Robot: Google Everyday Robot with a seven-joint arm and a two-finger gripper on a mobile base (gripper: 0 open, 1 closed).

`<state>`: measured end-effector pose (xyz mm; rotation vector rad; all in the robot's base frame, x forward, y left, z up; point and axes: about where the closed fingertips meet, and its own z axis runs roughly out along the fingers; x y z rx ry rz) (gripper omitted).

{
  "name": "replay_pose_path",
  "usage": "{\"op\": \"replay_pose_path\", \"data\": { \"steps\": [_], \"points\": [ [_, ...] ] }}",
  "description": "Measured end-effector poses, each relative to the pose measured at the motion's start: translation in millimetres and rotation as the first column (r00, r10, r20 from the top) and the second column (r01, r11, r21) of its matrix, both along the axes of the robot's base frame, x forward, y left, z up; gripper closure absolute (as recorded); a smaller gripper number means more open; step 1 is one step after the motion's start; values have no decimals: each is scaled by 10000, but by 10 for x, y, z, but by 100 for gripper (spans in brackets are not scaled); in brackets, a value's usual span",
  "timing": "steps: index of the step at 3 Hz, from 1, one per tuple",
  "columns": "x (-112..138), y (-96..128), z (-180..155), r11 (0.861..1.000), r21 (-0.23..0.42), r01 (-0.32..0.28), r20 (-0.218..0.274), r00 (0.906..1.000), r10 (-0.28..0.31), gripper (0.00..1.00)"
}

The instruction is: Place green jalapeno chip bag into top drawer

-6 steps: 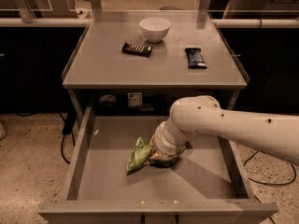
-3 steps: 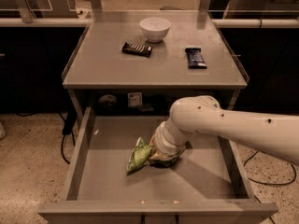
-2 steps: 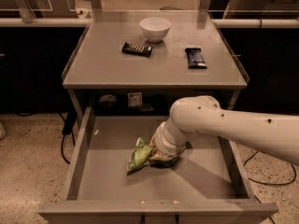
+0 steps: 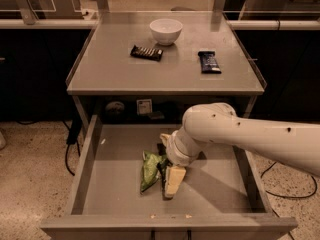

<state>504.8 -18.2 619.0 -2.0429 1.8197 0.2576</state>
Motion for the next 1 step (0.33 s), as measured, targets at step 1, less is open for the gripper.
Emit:
{"op": "replay_pose_path", "data": {
  "steps": [1],
  "points": [
    [0, 0, 0, 10000, 0, 0, 0, 10000, 0, 0]
  ]
}}
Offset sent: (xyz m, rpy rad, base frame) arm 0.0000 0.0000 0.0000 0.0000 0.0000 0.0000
